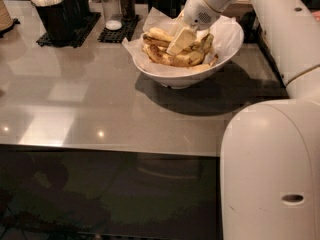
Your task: Pick banana from white bowl
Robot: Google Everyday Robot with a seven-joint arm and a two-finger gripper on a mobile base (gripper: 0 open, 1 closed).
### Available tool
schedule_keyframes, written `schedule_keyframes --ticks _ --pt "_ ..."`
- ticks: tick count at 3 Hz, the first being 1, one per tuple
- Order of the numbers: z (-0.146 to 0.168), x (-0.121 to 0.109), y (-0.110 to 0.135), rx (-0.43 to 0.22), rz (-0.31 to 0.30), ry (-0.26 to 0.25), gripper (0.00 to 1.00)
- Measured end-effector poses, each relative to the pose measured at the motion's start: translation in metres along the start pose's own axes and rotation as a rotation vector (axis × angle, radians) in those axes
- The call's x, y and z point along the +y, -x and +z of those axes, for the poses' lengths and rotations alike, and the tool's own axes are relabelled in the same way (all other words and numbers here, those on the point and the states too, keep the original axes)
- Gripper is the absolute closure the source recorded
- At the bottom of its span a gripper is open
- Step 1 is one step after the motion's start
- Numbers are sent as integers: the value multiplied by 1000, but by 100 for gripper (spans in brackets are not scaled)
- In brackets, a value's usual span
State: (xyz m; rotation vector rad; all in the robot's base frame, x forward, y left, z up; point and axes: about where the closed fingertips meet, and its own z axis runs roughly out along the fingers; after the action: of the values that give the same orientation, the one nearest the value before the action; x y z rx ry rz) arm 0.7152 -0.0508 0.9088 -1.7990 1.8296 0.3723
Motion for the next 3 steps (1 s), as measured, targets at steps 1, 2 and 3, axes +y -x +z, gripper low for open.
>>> schedule_keyframes --ticks 1,2,3 --pt "5 0 -5 5 9 9 69" --pt "6 1 -8 9 19 17 92" --pt "4 0 -7 10 19 16 100"
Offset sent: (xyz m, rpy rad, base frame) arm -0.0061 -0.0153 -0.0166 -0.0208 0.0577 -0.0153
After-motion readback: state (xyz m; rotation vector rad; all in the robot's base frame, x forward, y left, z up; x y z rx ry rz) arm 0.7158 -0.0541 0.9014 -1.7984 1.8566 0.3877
